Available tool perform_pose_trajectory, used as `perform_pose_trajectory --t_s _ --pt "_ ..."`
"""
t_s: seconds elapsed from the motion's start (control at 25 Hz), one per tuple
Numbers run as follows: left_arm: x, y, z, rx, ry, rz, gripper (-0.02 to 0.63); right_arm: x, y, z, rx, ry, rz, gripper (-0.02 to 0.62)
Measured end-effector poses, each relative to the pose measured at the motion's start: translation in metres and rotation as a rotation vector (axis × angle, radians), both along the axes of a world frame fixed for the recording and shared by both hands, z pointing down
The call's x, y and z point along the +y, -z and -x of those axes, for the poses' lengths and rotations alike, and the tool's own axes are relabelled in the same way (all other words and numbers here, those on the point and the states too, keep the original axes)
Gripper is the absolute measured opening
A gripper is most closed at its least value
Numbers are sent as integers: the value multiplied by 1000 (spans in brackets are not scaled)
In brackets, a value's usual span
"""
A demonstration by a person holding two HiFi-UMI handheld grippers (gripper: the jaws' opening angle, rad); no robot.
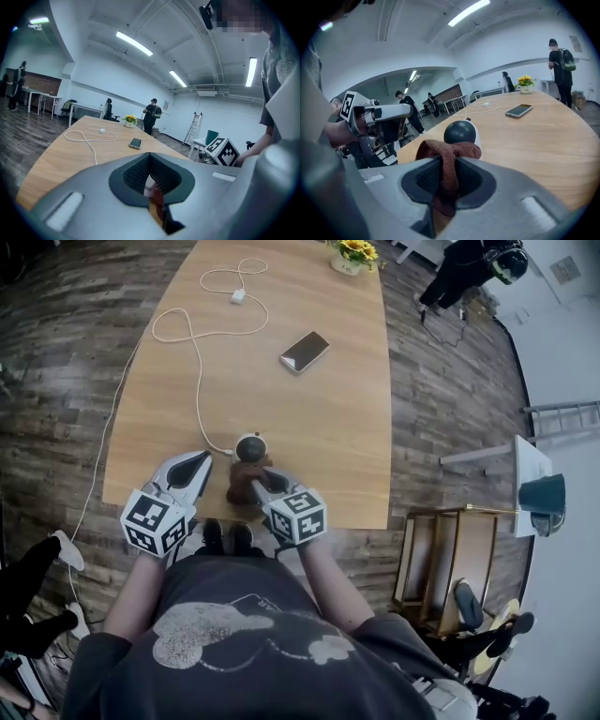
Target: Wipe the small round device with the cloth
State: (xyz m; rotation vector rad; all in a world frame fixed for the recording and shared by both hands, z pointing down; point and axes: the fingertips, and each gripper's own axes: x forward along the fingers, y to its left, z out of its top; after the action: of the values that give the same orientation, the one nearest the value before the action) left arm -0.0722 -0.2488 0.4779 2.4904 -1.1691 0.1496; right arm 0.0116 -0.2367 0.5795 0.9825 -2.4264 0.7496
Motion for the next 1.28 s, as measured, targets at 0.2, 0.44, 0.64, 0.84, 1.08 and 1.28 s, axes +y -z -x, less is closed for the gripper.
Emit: perform_pose_trajectory --t_s 0.2,0.44,0.64,0.84,1.08,1.28 --pt "5 -5 1 1 4 16 17 2 -23 -1 32 -23 83 54" --pt "9 -5 -4 2 -9 20 17 4 -34 -6 -1 -59 136 54" --pt "5 -3 -5 5 -13 9 17 10 -20 -10 -4 -38 98 54" --pt "0 6 -8 13 -15 -19 17 22 16 -29 -43 -27 26 54" --pt "-6 13 -5 26 -3 -41 17 5 67 -62 -52 -78 -111 54" --pt "-7 15 -2 33 7 -45 17 -26 78 -80 -1 -148 -177 54"
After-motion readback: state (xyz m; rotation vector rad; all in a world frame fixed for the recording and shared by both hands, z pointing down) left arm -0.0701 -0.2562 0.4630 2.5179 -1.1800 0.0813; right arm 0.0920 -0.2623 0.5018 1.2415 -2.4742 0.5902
